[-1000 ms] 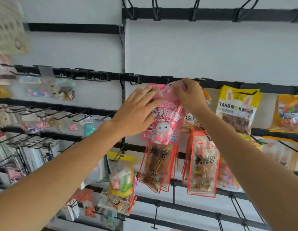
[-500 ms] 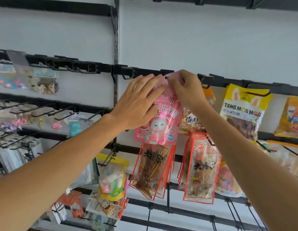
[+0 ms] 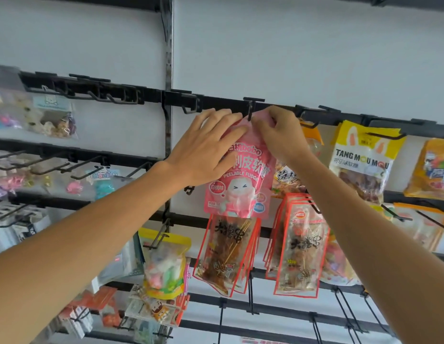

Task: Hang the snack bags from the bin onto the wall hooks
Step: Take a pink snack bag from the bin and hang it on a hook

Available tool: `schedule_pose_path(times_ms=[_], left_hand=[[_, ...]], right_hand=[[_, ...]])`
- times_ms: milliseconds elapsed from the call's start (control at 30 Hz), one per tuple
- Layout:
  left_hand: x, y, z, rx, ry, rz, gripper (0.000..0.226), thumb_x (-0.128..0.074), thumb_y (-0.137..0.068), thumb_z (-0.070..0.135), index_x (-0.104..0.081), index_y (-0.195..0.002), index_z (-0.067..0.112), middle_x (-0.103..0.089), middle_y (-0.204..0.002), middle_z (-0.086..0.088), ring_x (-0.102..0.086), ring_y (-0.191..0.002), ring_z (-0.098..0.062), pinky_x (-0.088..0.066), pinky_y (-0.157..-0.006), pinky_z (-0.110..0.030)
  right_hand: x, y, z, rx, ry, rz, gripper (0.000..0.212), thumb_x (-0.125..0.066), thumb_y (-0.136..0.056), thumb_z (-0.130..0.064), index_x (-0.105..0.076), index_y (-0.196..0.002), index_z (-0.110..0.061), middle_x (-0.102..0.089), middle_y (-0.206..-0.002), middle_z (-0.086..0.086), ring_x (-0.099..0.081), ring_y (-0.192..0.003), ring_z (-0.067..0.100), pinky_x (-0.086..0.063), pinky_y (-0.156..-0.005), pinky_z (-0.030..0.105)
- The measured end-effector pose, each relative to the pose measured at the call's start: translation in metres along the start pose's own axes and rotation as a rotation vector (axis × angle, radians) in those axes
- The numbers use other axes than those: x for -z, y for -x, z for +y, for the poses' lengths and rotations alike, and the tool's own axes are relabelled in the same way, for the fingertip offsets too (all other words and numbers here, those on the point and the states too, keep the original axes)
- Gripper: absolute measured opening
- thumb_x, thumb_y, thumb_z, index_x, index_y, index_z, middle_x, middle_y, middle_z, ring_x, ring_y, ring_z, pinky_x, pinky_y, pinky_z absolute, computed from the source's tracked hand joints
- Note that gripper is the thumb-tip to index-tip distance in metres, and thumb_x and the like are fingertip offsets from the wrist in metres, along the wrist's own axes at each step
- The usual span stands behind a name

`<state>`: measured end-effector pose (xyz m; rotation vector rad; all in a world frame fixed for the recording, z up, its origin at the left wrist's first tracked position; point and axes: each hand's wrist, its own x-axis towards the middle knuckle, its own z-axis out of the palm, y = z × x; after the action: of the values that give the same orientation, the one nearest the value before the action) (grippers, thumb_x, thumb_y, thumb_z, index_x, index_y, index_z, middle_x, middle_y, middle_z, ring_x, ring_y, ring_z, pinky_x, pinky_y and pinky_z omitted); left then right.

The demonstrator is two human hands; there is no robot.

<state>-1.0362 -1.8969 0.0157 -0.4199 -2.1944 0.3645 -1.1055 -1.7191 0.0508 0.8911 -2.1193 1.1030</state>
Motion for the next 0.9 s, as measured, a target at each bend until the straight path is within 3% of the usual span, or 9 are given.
schedule_pose_path(times_ms=[100, 200, 333, 433, 567, 767, 900], left_hand=[[-0.007, -0.002, -0.006, -0.014, 0.021, -0.04, 0.059, -0.031, -0.096, 0.046, -0.044, -0.143, 0.013, -0.04, -0.15, -0.009, -0.033, -0.138, -0.027, -0.021, -0.116, -0.045], [-0.017, -0.003, -0.01, -0.006, 0.068, -0.071, 0.068, -0.029, -0.093, 0.057, -0.039, -0.146, 0.015, -0.037, -0.151, -0.007, -0.031, -0.138, -0.025, -0.019, -0.115, -0.043], [-0.03, -0.003, -0.015, 0.021, 0.17, -0.117, 0.097, -0.026, -0.08, 0.083, -0.031, -0.15, 0.016, -0.028, -0.156, -0.006, -0.023, -0.142, -0.025, -0.014, -0.117, -0.042], [-0.036, -0.006, -0.017, 0.044, 0.23, -0.128, 0.113, -0.03, -0.069, 0.092, -0.026, -0.152, 0.016, -0.024, -0.157, -0.005, -0.02, -0.142, -0.024, -0.012, -0.118, -0.043], [-0.042, -0.011, -0.021, 0.059, 0.258, -0.136, 0.122, -0.037, -0.061, 0.096, -0.023, -0.153, 0.016, -0.024, -0.156, -0.004, -0.018, -0.141, -0.025, -0.01, -0.118, -0.042], [-0.055, -0.015, -0.029, 0.075, 0.247, -0.158, 0.121, -0.042, -0.06, 0.095, -0.023, -0.152, 0.02, -0.023, -0.156, -0.005, -0.017, -0.142, -0.026, -0.011, -0.117, -0.044], [-0.068, -0.013, -0.027, 0.085, 0.197, -0.21, 0.11, -0.056, -0.069, 0.082, -0.019, -0.153, 0.021, -0.018, -0.156, -0.009, -0.014, -0.143, -0.03, -0.01, -0.118, -0.045]], right_hand=[[-0.006, -0.006, 0.006, -0.049, 0.025, 0.031, 0.007, -0.054, -0.095, -0.02, -0.057, -0.089, -0.022, -0.051, -0.072, -0.015, -0.045, -0.064, -0.003, -0.031, -0.046, 0.004], [-0.014, -0.015, 0.011, -0.083, 0.079, 0.066, 0.015, -0.054, -0.094, -0.021, -0.067, -0.101, -0.016, -0.059, -0.084, -0.005, -0.051, -0.074, 0.01, -0.028, -0.047, 0.007], [-0.023, -0.024, 0.018, -0.108, 0.075, 0.091, 0.02, -0.053, -0.093, -0.02, -0.067, -0.105, -0.01, -0.059, -0.09, -0.002, -0.052, -0.081, 0.012, -0.027, -0.047, 0.004], [-0.026, -0.029, 0.021, -0.126, 0.079, 0.097, 0.021, -0.053, -0.093, -0.019, -0.068, -0.104, -0.009, -0.061, -0.09, -0.001, -0.054, -0.081, 0.013, -0.034, -0.052, 0.012], [-0.032, -0.034, 0.021, -0.128, 0.109, 0.105, 0.024, -0.051, -0.094, -0.017, -0.067, -0.11, -0.007, -0.066, -0.102, 0.005, -0.055, -0.087, 0.015, -0.035, -0.066, 0.019], [-0.041, -0.043, 0.023, -0.115, 0.151, 0.106, 0.023, -0.044, -0.097, -0.012, -0.061, -0.111, -0.005, -0.06, -0.103, -0.002, -0.047, -0.086, 0.009, -0.031, -0.061, 0.012], [-0.051, -0.039, 0.03, -0.04, 0.158, 0.139, 0.015, -0.042, -0.095, -0.007, -0.055, -0.103, -0.006, -0.057, -0.095, 0.002, -0.053, -0.086, 0.019, -0.033, -0.059, 0.015]])
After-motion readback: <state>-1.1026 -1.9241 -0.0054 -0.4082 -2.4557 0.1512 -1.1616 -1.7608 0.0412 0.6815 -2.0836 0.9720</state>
